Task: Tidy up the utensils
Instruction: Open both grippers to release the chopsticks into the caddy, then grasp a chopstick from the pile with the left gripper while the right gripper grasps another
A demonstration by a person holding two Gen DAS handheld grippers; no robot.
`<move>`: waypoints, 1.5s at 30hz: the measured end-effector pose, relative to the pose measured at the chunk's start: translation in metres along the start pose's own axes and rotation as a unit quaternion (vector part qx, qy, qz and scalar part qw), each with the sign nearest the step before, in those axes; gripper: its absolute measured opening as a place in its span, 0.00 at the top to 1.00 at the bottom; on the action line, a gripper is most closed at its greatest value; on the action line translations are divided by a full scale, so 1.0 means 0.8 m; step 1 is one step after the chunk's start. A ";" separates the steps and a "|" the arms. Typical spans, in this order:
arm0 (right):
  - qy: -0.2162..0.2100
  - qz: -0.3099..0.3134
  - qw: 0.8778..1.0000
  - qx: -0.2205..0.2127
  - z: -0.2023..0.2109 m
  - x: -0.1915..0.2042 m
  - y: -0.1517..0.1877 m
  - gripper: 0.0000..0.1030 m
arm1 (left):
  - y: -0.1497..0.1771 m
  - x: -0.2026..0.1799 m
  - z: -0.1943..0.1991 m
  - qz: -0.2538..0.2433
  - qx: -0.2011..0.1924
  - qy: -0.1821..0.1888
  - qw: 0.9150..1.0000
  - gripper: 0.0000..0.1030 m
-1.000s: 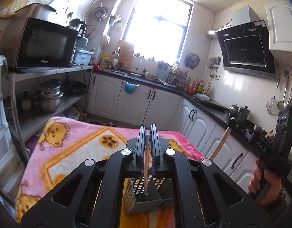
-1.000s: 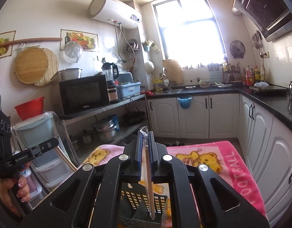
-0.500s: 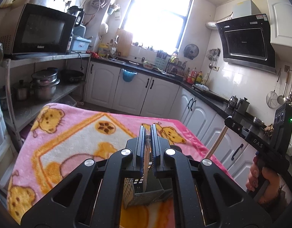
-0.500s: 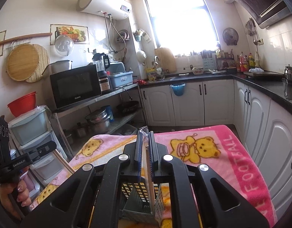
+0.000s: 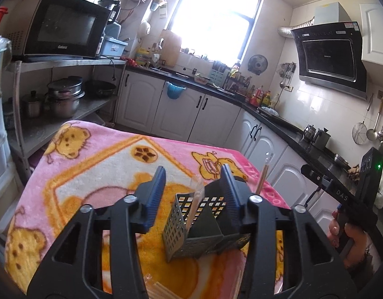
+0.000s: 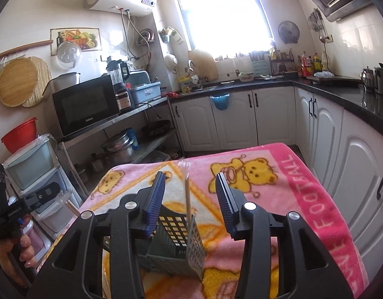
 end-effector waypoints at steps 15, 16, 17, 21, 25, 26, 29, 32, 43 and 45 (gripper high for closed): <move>0.008 0.000 1.000 0.018 0.028 -0.010 0.042 0.39 | 0.023 0.012 0.047 0.024 -0.020 -0.033 0.999 0.17; 0.007 0.001 1.000 0.018 0.030 -0.010 0.043 0.38 | 0.025 0.013 0.050 0.025 -0.020 -0.035 0.999 0.17; 0.005 0.002 1.000 0.019 0.033 -0.009 0.047 0.38 | 0.028 0.014 0.053 0.026 -0.020 -0.038 0.999 0.17; 0.000 0.008 1.000 0.024 0.043 -0.004 0.058 0.37 | 0.039 0.017 0.062 0.032 -0.016 -0.044 0.998 0.17; -0.008 0.014 0.999 0.032 0.048 0.003 0.068 0.36 | 0.049 0.019 0.069 0.037 -0.010 -0.048 0.998 0.16; -0.009 0.017 0.999 0.034 0.049 0.005 0.071 0.36 | 0.053 0.020 0.071 0.039 -0.007 -0.049 0.998 0.16; -0.012 0.025 0.999 0.043 0.050 0.011 0.080 0.36 | 0.065 0.023 0.074 0.043 0.000 -0.052 0.998 0.16; -0.015 0.031 0.998 0.052 0.050 0.014 0.090 0.36 | 0.076 0.027 0.076 0.050 0.009 -0.055 0.997 0.16; -0.020 0.052 0.995 0.088 0.048 0.021 0.124 0.36 | 0.110 0.037 0.075 0.072 0.044 -0.052 0.995 0.16; -0.021 0.055 0.994 0.095 0.047 0.023 0.130 0.36 | 0.117 0.038 0.073 0.073 0.051 -0.051 0.995 0.16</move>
Point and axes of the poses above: each gripper's, at about its wrist camera, not at the fingertips, and z roughly against the way its jaws point, x to its left, y to its underside, the point moved 1 cm from there along -z, roughly the way its jaws point, and after that the axes turned 11 degrees about -z, right-handed, at the moved point
